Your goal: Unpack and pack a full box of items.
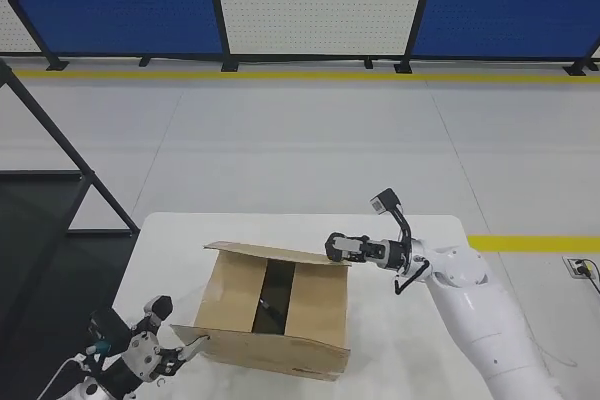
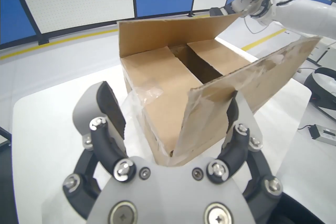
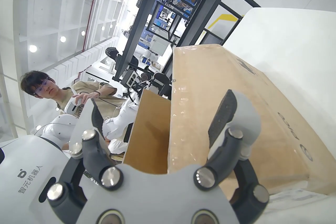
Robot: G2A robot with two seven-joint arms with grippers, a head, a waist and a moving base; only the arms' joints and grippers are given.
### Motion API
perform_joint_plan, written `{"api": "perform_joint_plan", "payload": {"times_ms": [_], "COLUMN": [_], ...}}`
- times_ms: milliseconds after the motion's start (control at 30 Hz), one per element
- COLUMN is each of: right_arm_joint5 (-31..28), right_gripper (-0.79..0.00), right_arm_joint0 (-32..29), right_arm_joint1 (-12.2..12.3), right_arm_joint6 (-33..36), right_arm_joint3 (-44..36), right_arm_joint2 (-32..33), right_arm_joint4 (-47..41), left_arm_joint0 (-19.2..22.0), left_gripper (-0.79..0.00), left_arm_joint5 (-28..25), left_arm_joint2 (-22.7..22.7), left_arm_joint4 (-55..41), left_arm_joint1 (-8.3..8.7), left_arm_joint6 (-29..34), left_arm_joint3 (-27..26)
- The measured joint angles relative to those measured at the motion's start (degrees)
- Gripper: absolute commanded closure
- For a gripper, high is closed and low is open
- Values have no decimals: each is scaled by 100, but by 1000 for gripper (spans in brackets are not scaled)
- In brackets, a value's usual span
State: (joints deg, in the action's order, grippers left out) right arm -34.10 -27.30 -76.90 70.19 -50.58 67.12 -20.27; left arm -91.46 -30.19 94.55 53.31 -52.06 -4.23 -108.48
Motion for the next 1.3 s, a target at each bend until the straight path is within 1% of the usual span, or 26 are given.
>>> {"api": "perform_joint_plan", "payload": {"times_ms": [167, 300, 567, 800, 967, 1200, 1300], "right_arm_joint5": [85, 169, 399, 922, 1251, 2082, 2282], "right_gripper": [-785, -785, -785, -785, -785, -785, -785], "right_arm_joint0": [-87, -125, -321, -452, -530, -701, -790], "right_arm_joint1": [88, 160, 279, 303, 312, 340, 370], "right_arm_joint6": [85, 168, 365, 156, 110, -17, 86], "right_arm_joint3": [-188, -305, -571, -709, -778, -1125, -1337], "right_arm_joint2": [-37, -74, -115, -188, -219, -244, -226], "right_arm_joint4": [-27, -18, -87, -54, -179, -323, -344], "left_arm_joint0": [240, 450, 880, 1180, 1318, 1450, 1497], "left_gripper": [-785, -785, -785, -785, -785, -785, -785], "left_arm_joint5": [372, 776, 1433, 1726, 1927, 2094, 2154], "left_arm_joint2": [-213, -394, -689, -900, -999, -1107, -1140], "left_arm_joint4": [-107, -166, -275, -202, -117, -65, -31], "left_arm_joint1": [-42, -85, -169, -234, -275, -332, -353], "left_arm_joint6": [399, 693, 1093, 1239, 1275, 1284, 1302], "left_arm_joint3": [-27, 2, 116, 254, 336, 385, 407]}}
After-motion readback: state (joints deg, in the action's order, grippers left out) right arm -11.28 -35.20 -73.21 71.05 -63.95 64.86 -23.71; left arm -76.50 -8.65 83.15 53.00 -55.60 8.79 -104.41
